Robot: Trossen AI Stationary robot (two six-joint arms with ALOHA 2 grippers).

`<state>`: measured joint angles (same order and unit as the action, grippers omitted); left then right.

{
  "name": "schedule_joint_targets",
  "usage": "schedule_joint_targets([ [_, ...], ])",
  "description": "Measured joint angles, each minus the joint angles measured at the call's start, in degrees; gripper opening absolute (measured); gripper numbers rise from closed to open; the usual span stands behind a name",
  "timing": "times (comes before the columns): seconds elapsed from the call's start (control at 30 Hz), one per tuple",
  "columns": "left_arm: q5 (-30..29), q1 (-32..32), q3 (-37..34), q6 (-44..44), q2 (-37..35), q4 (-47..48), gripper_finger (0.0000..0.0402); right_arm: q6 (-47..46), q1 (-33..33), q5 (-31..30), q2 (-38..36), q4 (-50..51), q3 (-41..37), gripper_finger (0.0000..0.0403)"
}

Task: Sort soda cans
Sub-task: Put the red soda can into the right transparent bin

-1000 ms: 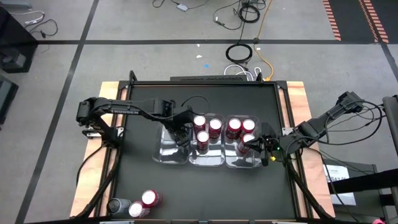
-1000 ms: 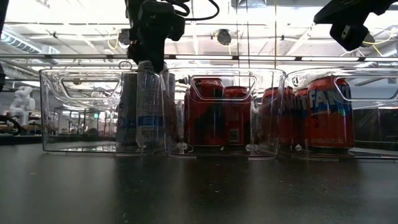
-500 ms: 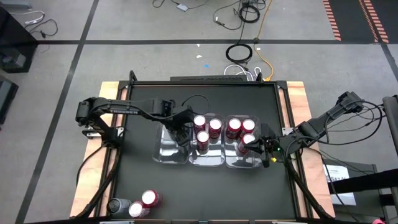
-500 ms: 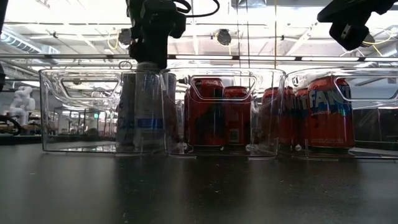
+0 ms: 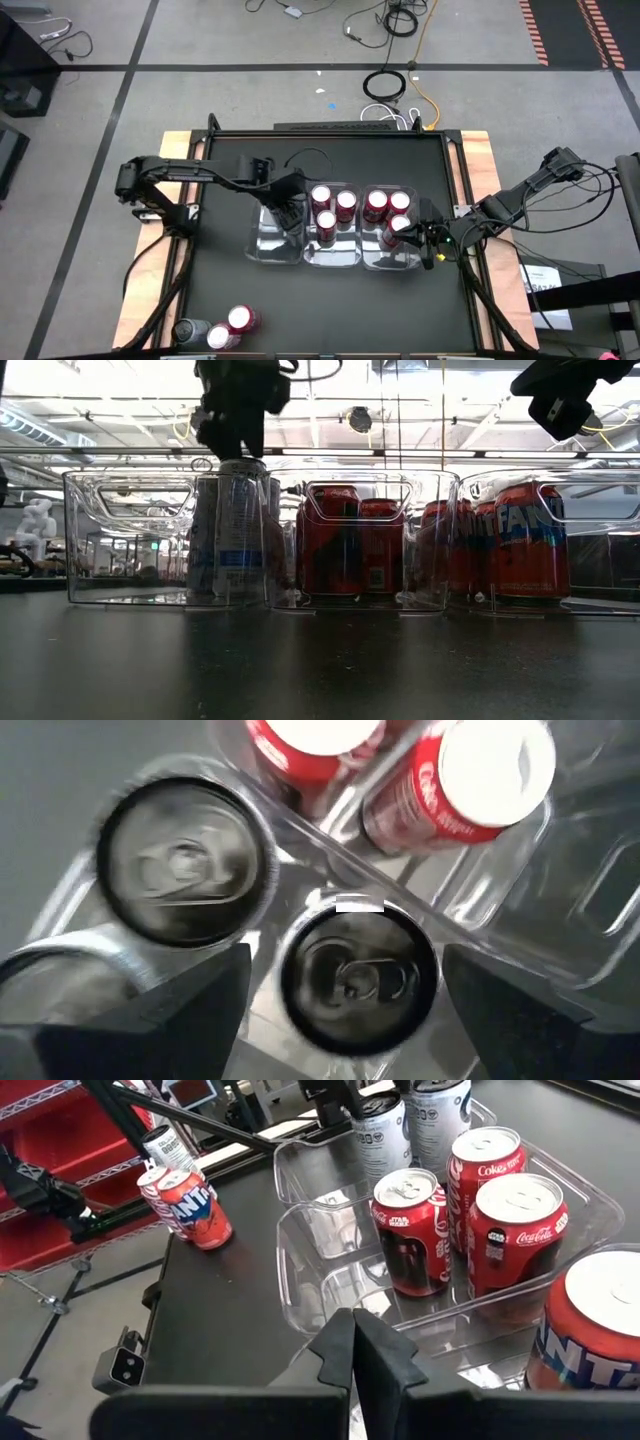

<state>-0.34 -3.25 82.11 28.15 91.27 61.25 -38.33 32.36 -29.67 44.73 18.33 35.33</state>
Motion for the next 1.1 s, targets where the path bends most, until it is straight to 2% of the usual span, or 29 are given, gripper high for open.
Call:
schedule_joint_targets([
  [0.17,-4.48,0.83,0.00,4.60,-5.21,0.71,0.0338,0.81,-0.01,0.01,-0.02,0.00,0.00,0.0001],
  [0.3,-4.78,1.94,-0.02,6.96,-9.65,2.99,0.0338,1.10,-0.02,0.00,-0.02,0.00,0.00,0.0001],
  [0.4,-6.08,4.55,-0.02,12.72,-12.59,5.19,0.0338,1.12,-0.02,0.00,-0.04,0.00,0.00,0.0001],
  [0.57,-13.17,12.91,-0.04,26.52,-16.31,11.52,0.0338,1.12,-0.02,-0.01,-0.04,0.00,0.00,0.0001],
  [0.7,-19.63,22.77,-0.06,41.73,-16.92,18.42,0.0338,1.12,-0.02,-0.02,-0.04,0.00,0.00,0.0001],
  [0.8,-23.51,30.56,-0.09,51.91,-16.37,20.05,0.0338,1.60,-0.02,-0.02,-0.04,0.30,0.00,0.0001],
  [0.93,-24.48,38.27,-0.09,62.20,-14.73,20.16,0.0338,1.58,-0.01,-0.02,-0.04,0.98,0.00,0.0001],
  [1.1,-22.37,43.72,-0.11,71.42,-12.31,19.76,0.0338,1.57,-0.02,-0.02,-0.04,0.94,0.00,0.0001],
])
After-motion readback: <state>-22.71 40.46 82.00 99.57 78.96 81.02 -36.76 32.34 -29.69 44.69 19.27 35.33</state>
